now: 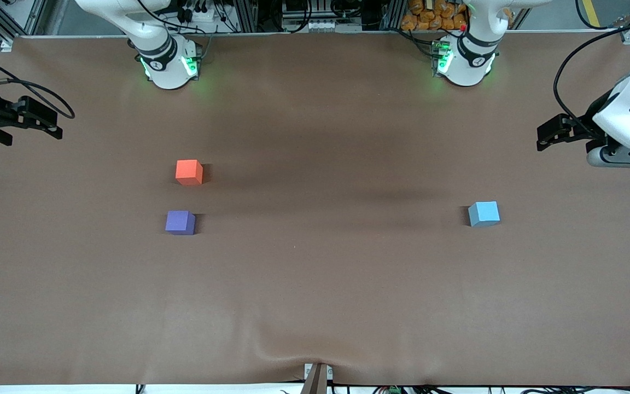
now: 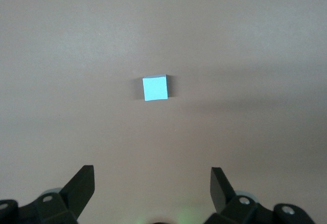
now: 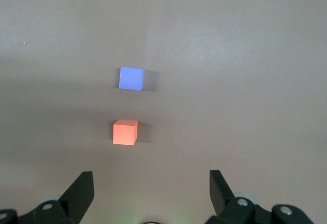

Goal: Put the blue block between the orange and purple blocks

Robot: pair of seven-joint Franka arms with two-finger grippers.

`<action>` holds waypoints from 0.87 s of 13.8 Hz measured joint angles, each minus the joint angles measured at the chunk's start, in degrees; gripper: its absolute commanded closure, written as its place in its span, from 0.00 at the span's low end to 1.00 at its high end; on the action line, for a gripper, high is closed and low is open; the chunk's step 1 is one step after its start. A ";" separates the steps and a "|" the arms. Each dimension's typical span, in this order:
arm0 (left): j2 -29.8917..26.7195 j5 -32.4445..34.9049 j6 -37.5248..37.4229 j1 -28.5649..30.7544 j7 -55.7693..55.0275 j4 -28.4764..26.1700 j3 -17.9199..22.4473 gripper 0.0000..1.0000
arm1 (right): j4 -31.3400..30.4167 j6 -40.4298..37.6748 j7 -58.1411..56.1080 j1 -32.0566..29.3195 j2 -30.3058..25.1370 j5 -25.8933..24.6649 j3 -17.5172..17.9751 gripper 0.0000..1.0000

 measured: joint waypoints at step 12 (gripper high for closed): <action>0.55 0.00 0.93 0.05 -0.10 -2.43 0.02 0.00 | 0.00 -0.11 0.00 -0.01 0.07 0.00 -0.01 0.00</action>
